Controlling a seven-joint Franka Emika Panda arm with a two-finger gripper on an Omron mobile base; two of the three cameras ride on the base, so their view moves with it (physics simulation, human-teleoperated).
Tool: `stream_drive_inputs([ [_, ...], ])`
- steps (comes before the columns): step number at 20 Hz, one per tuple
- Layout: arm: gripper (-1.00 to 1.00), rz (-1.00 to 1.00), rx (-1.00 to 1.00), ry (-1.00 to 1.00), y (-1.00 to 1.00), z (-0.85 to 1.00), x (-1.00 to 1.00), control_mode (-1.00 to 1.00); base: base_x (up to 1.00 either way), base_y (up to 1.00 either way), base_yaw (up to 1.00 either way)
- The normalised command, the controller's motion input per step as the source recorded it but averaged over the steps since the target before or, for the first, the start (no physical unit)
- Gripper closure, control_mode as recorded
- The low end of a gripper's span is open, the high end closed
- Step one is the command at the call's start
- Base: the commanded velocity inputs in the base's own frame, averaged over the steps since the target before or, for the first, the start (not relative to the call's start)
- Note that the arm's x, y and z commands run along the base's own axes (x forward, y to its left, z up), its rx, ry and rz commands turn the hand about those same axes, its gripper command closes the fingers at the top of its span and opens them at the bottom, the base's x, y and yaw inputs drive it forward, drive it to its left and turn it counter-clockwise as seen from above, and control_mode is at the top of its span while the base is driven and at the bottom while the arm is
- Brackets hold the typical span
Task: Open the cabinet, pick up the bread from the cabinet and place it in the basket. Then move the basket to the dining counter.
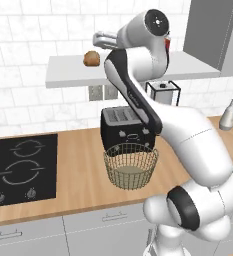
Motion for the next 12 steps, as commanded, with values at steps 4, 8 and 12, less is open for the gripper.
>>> stream_drive_inputs([
  [4, -1.0, 0.0, 0.05, 0.16, 0.01, 0.0, 0.7, -1.0, 0.0, 0.0, 0.0],
  [8, -1.0, 0.0, 0.0, 0.19, 0.01, 0.0, 0.49, -1.0, 0.0, 0.0, 0.0],
  [12, -1.0, 0.0, -0.03, 0.1, 0.43, -0.04, 0.18, -1.0, 0.0, 0.0, 0.0],
])
